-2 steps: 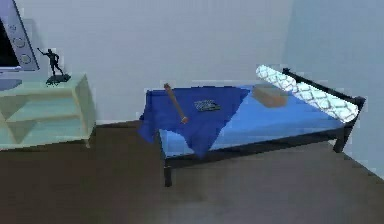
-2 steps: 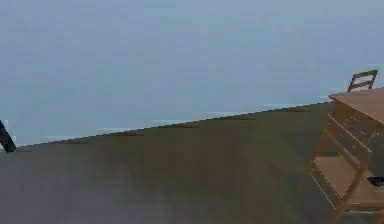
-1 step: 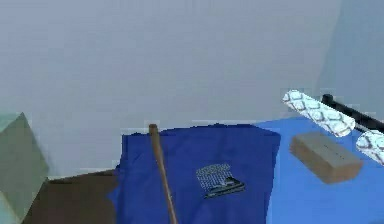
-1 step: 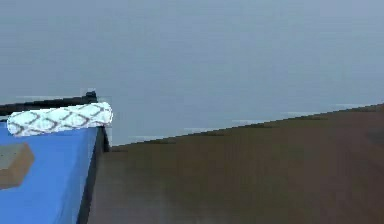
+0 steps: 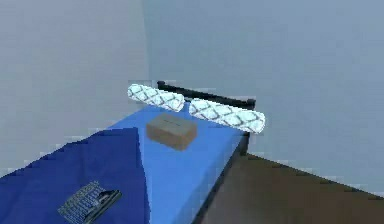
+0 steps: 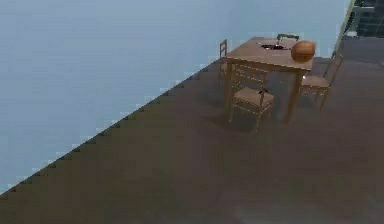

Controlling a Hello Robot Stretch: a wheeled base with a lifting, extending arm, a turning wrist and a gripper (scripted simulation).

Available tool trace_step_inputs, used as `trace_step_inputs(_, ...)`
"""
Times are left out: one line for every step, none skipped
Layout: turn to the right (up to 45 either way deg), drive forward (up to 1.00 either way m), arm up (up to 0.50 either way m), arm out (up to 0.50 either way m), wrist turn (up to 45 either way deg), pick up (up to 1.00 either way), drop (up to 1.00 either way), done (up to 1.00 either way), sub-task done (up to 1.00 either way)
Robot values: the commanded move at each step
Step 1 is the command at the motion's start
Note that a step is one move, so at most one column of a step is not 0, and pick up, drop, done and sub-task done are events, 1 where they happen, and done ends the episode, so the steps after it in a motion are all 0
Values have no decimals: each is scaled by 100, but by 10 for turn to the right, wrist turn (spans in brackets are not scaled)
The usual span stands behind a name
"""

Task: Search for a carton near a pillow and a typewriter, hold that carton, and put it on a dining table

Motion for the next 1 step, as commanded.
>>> trace_step_inputs(450,0,0,0,0,0,0,0,0)
